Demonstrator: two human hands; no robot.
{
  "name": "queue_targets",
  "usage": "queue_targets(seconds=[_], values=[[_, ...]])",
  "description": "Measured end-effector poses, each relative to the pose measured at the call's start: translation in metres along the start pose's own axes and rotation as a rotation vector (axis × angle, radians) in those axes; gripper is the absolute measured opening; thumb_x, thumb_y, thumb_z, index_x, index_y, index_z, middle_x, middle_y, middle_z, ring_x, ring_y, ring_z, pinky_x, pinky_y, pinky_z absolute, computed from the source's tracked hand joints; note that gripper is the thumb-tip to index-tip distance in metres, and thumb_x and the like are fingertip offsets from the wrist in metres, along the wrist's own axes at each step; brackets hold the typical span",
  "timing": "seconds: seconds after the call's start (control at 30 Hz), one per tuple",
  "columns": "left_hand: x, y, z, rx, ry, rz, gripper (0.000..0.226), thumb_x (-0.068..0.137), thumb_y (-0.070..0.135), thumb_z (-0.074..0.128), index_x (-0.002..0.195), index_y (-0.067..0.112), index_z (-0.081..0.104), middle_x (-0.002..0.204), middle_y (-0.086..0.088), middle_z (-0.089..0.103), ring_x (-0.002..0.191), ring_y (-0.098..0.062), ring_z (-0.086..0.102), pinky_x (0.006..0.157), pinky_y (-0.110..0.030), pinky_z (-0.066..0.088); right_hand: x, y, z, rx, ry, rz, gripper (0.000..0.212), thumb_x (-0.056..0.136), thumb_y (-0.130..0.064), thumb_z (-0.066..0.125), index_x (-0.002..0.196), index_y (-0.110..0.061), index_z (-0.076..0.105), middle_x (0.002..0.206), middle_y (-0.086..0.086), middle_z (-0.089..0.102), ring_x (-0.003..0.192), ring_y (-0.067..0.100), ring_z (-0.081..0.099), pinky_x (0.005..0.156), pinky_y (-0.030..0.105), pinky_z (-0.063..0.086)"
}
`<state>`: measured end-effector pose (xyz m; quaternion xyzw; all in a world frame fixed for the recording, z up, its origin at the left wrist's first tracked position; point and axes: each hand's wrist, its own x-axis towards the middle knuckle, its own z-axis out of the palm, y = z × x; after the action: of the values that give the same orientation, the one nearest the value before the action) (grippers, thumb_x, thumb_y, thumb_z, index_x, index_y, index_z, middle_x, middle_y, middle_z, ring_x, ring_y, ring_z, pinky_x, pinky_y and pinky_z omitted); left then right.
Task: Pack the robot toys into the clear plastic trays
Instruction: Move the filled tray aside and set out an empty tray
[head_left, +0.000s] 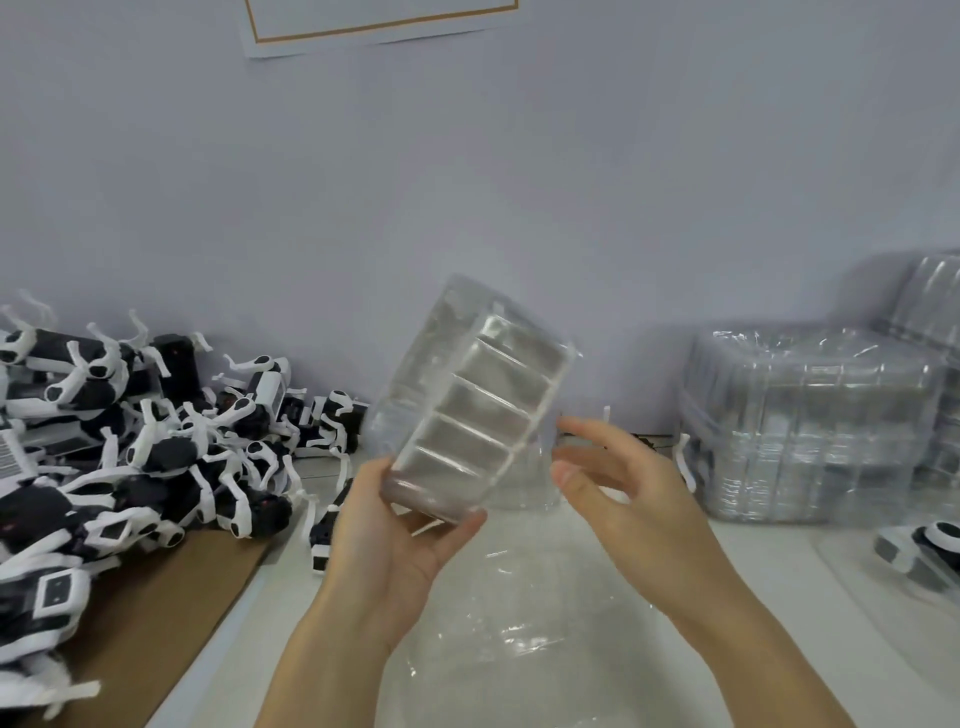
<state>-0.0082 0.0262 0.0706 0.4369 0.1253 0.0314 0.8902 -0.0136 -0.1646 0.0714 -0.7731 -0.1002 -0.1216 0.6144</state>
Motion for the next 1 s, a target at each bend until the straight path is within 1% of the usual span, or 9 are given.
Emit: queue_targets(seconds=[0.13,0.23,0.3,0.4,0.53,0.63,0.7,0.87,1.0], values=[[0.009,0.008,-0.014,-0.084,0.026,0.1,0.032,0.101,0.032,0.051,0.115,0.007,0.066,0.113,-0.019,0.07,0.103,-0.033,0.067,0.079,-0.044,0.061,-0.001,0.02,-0.009,-0.377,-0.173,0.128,0.048,0.091,-0.035,0.066,0.133,-0.051,0.047,0.125,-0.028,0.043,0.109,-0.008,0.04,0.086,0.011,0.032],[0.014,0.009,-0.024,-0.135,-0.018,0.136,0.048,0.097,0.052,0.051,0.126,0.015,0.06,0.119,-0.016,0.069,0.102,-0.026,0.072,0.091,-0.044,0.057,-0.002,0.028,-0.012,-0.445,-0.286,0.181,0.046,0.094,-0.035,0.063,0.134,-0.048,0.047,0.125,-0.025,0.04,0.097,-0.009,0.046,0.068,0.0,0.035],[0.016,0.009,-0.032,-0.09,-0.046,0.155,0.048,0.095,0.046,0.057,0.138,0.024,0.053,0.13,-0.005,0.061,0.107,-0.021,0.067,0.097,-0.044,0.052,0.0,0.03,-0.012,-0.442,-0.291,0.188,0.043,0.094,-0.034,0.062,0.133,-0.048,0.048,0.122,-0.026,0.04,0.092,-0.012,0.048,0.064,-0.001,0.035],[0.022,0.008,-0.042,0.298,-0.029,0.239,0.025,0.097,0.026,0.06,0.118,0.028,0.072,0.13,0.013,0.063,0.116,-0.011,0.061,0.093,-0.039,0.053,0.001,0.034,-0.012,-0.418,-0.306,0.193,0.041,0.095,-0.032,0.061,0.131,-0.049,0.049,0.113,-0.031,0.04,0.109,-0.006,0.044,0.071,0.002,0.033],[0.03,0.0,-0.055,0.7,0.385,0.424,0.012,0.092,0.012,0.065,0.097,0.019,0.073,0.1,0.003,0.069,0.096,-0.017,0.063,0.072,-0.03,0.049,0.001,0.038,-0.011,-0.409,-0.334,0.194,0.041,0.095,-0.03,0.06,0.13,-0.05,0.049,0.105,-0.037,0.036,0.113,-0.005,0.041,0.075,0.008,0.037],[0.038,-0.012,-0.069,1.035,0.481,0.39,0.023,0.087,0.018,0.071,0.108,0.017,0.062,0.127,-0.011,0.053,0.12,-0.033,0.048,0.101,-0.045,0.043,0.0,0.041,-0.011,-0.45,-0.347,0.19,0.045,0.095,-0.027,0.06,0.132,-0.05,0.047,0.112,-0.032,0.039,0.114,-0.003,0.045,0.083,0.014,0.038],[0.041,-0.019,-0.072,1.203,0.5,0.367,0.018,0.089,0.02,0.069,0.103,0.021,0.059,0.136,-0.013,0.046,0.127,-0.037,0.036,0.104,-0.042,0.034,0.0,0.042,-0.01,-0.472,-0.359,0.195,0.046,0.096,-0.027,0.059,0.132,-0.052,0.045,0.123,-0.024,0.038,0.109,-0.004,0.048,0.074,0.011,0.038],[0.043,-0.024,-0.073,1.326,0.583,0.458,0.015,0.097,0.013,0.057,0.103,0.007,0.07,0.128,-0.015,0.053,0.114,-0.035,0.042,0.082,-0.035,0.033,0.001,0.046,-0.011,-0.473,-0.369,0.189,0.047,0.096,-0.024,0.058,0.131,-0.053,0.045,0.124,-0.023,0.037,0.119,0.002,0.045,0.087,0.018,0.039],[0.042,-0.012,-0.059,1.391,0.559,0.551,0.028,0.103,0.017,0.041,0.091,0.005,0.064,0.116,-0.011,0.055,0.11,-0.036,0.043,0.091,-0.048,0.035,0.001,0.047,-0.012,-0.465,-0.379,0.186,0.046,0.096,-0.024,0.058,0.131,-0.052,0.046,0.123,-0.023,0.037,0.124,0.003,0.043,0.093,0.021,0.04]])
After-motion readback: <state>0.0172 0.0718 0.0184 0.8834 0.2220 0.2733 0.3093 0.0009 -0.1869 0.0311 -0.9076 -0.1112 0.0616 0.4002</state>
